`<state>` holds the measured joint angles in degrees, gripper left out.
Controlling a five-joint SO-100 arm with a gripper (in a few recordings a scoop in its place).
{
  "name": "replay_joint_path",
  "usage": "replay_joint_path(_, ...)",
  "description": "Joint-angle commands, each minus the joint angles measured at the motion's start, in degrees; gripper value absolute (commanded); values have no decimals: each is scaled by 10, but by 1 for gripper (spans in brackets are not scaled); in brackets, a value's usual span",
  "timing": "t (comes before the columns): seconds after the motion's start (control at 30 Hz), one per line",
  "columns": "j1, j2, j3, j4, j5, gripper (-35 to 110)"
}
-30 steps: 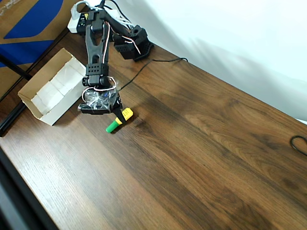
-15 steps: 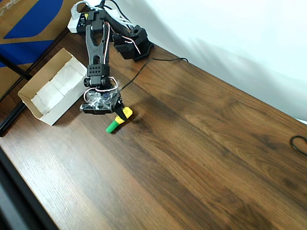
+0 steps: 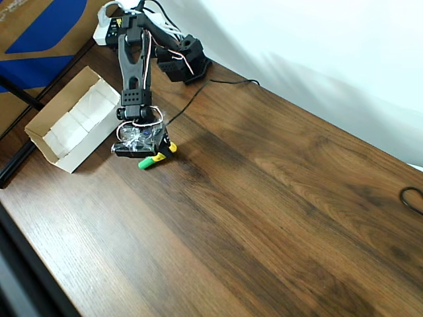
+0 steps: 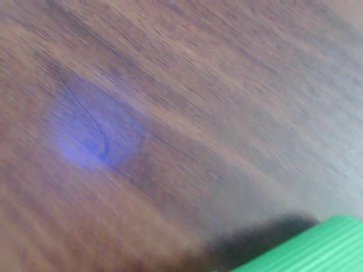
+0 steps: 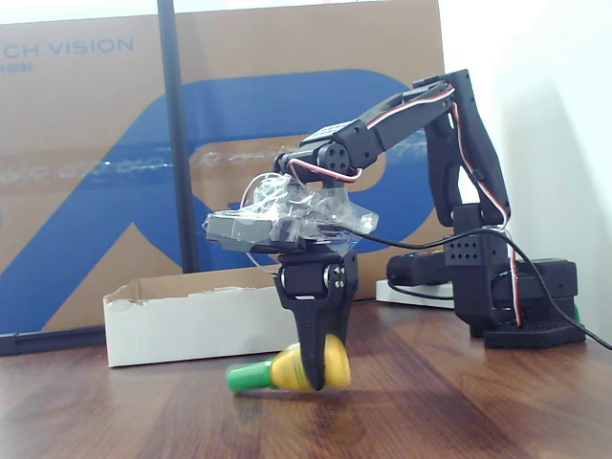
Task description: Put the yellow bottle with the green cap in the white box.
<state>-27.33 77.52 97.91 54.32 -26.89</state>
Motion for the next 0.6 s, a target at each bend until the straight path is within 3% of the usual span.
replay_joint_path(0.0, -3, 25, -2, 2, -1, 0)
replay_joint_path(0.57, 41, 132, 18, 1, 22, 0)
